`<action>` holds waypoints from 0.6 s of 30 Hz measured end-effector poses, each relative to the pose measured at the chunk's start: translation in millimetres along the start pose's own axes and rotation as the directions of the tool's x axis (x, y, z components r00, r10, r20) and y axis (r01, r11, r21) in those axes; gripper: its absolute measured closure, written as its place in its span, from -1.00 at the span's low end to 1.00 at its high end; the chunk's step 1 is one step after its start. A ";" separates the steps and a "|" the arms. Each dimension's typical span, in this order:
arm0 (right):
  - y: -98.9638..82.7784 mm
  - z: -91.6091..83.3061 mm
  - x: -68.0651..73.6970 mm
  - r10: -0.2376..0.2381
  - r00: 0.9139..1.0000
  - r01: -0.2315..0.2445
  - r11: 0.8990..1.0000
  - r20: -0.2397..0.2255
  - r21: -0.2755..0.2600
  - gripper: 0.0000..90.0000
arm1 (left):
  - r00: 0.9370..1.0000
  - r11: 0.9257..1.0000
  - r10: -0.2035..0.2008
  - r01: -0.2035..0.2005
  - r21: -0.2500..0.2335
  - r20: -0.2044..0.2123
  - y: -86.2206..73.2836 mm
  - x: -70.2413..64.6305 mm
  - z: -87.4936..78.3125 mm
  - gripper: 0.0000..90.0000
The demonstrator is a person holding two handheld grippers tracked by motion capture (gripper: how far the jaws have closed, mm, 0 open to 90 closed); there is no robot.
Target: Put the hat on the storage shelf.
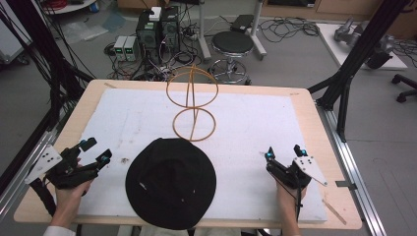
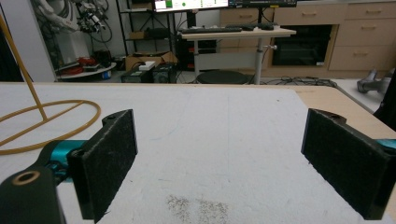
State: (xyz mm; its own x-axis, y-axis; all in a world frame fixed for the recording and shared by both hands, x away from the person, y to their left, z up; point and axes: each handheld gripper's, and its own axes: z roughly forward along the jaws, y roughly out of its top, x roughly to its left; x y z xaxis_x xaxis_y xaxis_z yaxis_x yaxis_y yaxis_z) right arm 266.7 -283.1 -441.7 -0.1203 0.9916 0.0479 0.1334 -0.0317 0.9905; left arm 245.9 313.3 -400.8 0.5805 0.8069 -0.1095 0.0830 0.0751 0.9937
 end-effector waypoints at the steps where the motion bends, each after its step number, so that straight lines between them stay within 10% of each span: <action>1: 0.0 0.0 0.0 -0.001 1.000 0.001 1.000 0.000 0.000 -0.79 | 1.000 1.000 0.000 0.000 0.003 0.008 0.4 -0.6 0.4 -0.44; 8: -0.2 0.2 0.2 -0.003 1.000 0.003 1.000 -0.006 0.004 -0.78 | 0.995 1.000 -0.021 0.021 0.003 0.099 5.3 -4.0 1.9 -0.44; 18: -0.3 0.3 0.6 -0.007 1.000 0.007 1.000 -0.009 0.005 -0.78 | 0.965 0.999 -0.002 -0.010 0.044 0.264 11.5 -16.8 9.0 -0.46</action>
State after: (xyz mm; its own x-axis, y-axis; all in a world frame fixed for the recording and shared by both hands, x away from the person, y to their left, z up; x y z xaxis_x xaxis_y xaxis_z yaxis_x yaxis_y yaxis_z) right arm 266.8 -282.4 -442.0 -0.1295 0.9907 0.0425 0.1378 -0.0245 0.9902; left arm 244.4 295.4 -387.8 0.7735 0.6236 -0.1135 0.1123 0.0414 0.9928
